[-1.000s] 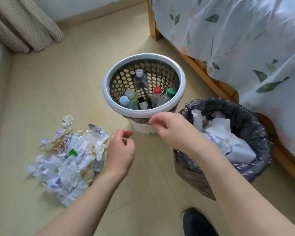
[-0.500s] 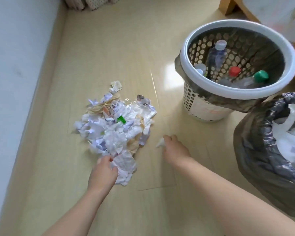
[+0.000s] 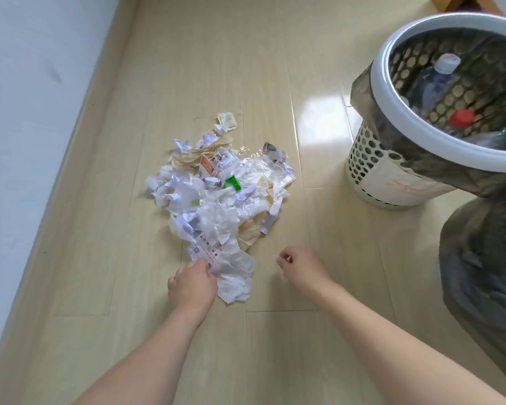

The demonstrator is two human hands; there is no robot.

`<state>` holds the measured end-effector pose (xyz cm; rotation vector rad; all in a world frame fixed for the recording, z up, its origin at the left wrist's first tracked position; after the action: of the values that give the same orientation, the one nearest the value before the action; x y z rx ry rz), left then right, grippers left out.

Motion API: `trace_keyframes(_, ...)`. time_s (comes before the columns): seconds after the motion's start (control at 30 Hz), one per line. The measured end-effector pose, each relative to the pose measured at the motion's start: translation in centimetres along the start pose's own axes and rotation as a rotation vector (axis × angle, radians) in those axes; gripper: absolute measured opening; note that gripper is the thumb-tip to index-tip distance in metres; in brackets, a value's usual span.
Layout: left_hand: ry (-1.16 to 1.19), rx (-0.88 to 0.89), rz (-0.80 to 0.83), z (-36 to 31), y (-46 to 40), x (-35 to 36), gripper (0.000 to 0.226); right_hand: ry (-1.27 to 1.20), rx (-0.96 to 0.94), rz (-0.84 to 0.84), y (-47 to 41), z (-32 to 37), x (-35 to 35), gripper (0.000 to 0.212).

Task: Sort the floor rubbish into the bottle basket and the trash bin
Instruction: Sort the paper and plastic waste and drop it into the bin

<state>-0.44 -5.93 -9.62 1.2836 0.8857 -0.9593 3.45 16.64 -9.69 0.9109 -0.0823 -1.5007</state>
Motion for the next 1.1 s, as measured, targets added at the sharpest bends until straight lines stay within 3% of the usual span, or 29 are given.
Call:
trace_keyframes(0.2, 0.682, -0.051, -0.128, -0.6, 2.0, -4.7, 0.024, -0.056, -0.084, 0.026, 2.4, 2.8, -2.8, 0.012)
trace_keyframes(0.37, 1.151, 0.032, -0.034, -4.5, 4.3, -12.6, 0.012, -0.112, -0.187, -0.030, 6.8, 6.2, -10.4, 0.011)
trace_keyframes(0.5, 1.249, 0.200, 0.094, -10.2, 6.9, -17.3, 0.017, -0.166, -0.167, -0.066, 10.7, 6.2, -17.0, 0.022)
trace_keyframes(0.63, 1.135, 0.513, 0.109, -18.7, 10.4, -20.5, 0.025, -0.214, -0.113, -0.344, 14.4, 3.1, -26.4, 0.020)
trace_keyframes(0.73, 0.967, 0.750, 0.099, -25.4, 13.4, -21.6, 0.019, -0.225, -0.035, -0.590, 16.8, -1.4, -32.1, 0.016)
trace_keyframes(0.83, 0.734, 0.924, 0.039, -31.6, 15.9, -21.5, 0.018, -0.190, 0.069, -0.728, 19.2, -6.0, -35.5, 0.017)
trace_keyframes(1.0, 0.204, 1.272, -0.131, -40.1, 19.0, -18.6, 0.024, -0.100, 0.229, -0.756, 20.0, -12.4, -36.4, 0.021)
trace_keyframes(1.1, -0.178, 1.361, -0.201, -43.0, 19.6, -15.5, 0.021, -0.051, 0.299, -0.697, 19.2, -14.3, -35.9, 0.030)
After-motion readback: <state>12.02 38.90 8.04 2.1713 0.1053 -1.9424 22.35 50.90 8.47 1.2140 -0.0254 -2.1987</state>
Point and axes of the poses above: each hand's wrist, its own y-axis away from the middle knuckle, its own x-axis out of the palm, z = x × y, the point moved 1 cm from there along -y, towards the middle knuckle, and after that the axes turned 10 degrees about -y, right-handed, at the moved point
